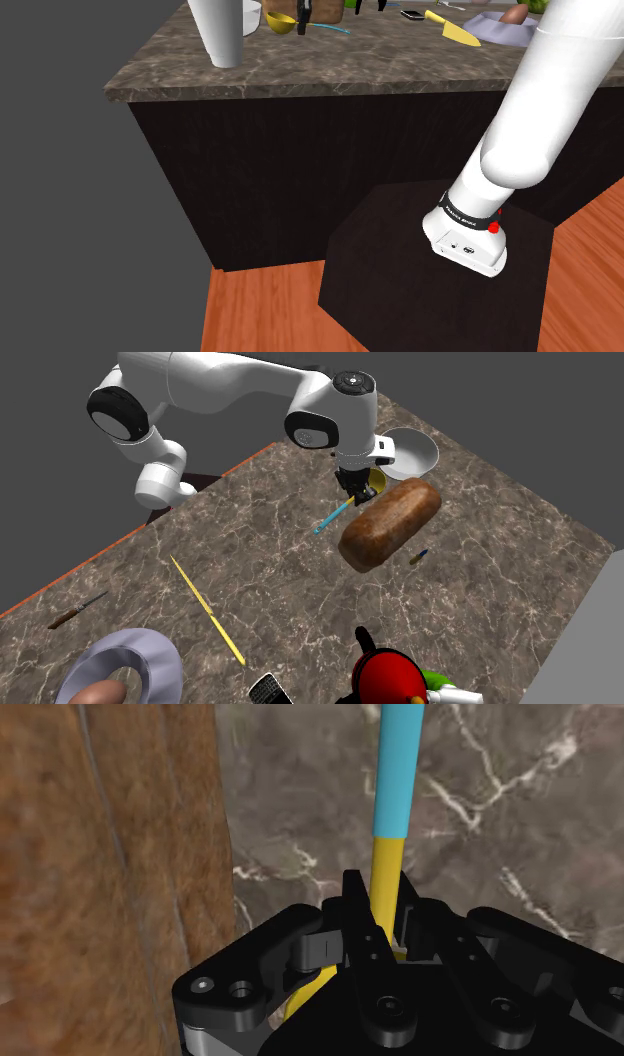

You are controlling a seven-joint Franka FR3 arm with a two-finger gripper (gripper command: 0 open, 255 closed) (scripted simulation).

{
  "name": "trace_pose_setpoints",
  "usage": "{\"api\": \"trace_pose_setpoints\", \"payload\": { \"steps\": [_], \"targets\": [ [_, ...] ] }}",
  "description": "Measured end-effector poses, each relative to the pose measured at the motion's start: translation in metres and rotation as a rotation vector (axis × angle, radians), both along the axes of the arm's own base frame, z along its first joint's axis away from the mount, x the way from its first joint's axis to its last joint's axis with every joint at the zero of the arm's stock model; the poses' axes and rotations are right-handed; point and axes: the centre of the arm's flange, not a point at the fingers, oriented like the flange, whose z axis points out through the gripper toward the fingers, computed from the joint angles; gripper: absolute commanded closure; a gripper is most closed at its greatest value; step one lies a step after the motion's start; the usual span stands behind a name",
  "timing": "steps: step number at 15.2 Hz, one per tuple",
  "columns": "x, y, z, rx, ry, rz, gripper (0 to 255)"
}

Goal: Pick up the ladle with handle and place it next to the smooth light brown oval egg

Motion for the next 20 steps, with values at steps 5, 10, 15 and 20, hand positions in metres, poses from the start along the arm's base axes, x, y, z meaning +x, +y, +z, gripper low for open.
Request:
{"api": "trace_pose_setpoints", "payload": {
  "steps": [5, 10, 15, 20],
  "targets": [
    [0.0, 0.0, 0.0, 0.0, -0.001, 0.0, 255],
    [0.0, 0.001, 0.016, 0.0, 0.001, 0.0, 255],
    [0.0, -0.001, 0.041, 0.0, 0.0, 0.0, 255],
    [0.0, 0.0, 0.068, 0.0, 0.0, 0.0, 255]
  ]
}}
